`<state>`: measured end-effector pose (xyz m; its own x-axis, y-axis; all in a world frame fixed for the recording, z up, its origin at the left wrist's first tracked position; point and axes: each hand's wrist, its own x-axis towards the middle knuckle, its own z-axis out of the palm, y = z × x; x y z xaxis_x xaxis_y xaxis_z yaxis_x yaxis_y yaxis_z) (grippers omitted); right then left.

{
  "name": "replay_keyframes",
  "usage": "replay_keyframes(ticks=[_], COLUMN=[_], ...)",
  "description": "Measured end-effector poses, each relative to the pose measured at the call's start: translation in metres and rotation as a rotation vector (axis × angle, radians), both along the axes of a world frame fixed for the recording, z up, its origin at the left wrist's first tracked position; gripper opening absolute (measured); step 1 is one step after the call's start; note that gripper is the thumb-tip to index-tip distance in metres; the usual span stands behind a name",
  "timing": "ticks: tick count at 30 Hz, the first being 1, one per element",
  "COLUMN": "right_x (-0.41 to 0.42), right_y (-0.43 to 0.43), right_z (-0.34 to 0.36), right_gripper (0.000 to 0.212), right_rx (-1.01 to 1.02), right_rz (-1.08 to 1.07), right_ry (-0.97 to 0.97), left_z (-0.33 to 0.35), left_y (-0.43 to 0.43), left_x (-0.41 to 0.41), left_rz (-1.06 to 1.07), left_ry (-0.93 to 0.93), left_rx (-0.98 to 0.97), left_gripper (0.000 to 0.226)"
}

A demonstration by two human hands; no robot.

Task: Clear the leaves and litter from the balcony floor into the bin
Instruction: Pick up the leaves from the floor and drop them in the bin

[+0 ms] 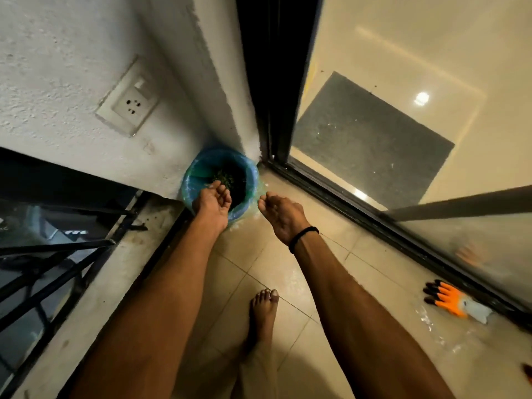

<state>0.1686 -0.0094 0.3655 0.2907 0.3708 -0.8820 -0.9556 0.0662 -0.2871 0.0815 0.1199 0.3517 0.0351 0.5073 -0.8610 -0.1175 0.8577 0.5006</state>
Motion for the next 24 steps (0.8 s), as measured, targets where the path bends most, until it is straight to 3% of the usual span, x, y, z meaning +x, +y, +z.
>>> replay_keyframes(ticks=[6, 9, 15, 24], right_x=[0.008, 0.023, 0.035, 0.014], right_y=[-0.099, -0.199, -0.416, -0.733], right_z=[0.017, 0.02, 0.016, -0.001], right_gripper=[0.009, 0.018, 0.016, 0.007], right_rx=[-0.042, -0.077, -0.208, -0.259], right_rz=[-0.125, -0.259, -0.518, -0.994], right_ry=[0.018, 0.019, 0.046, 0.098], left_z=[0.013, 0.011, 0.004, 0.015], left_y=[-0.102, -0.196, -0.397, -0.719], left_x=[0.022, 0.042, 0.088, 0.141], left_rz=[-0.247, -0.465, -0.808, -1.286], left_ry=[-0.015, 0.002, 0.069, -0.036], left_rx=[0.022, -0.017, -0.093, -0.177], left_gripper=[0.03, 0.031, 0.021, 0.018])
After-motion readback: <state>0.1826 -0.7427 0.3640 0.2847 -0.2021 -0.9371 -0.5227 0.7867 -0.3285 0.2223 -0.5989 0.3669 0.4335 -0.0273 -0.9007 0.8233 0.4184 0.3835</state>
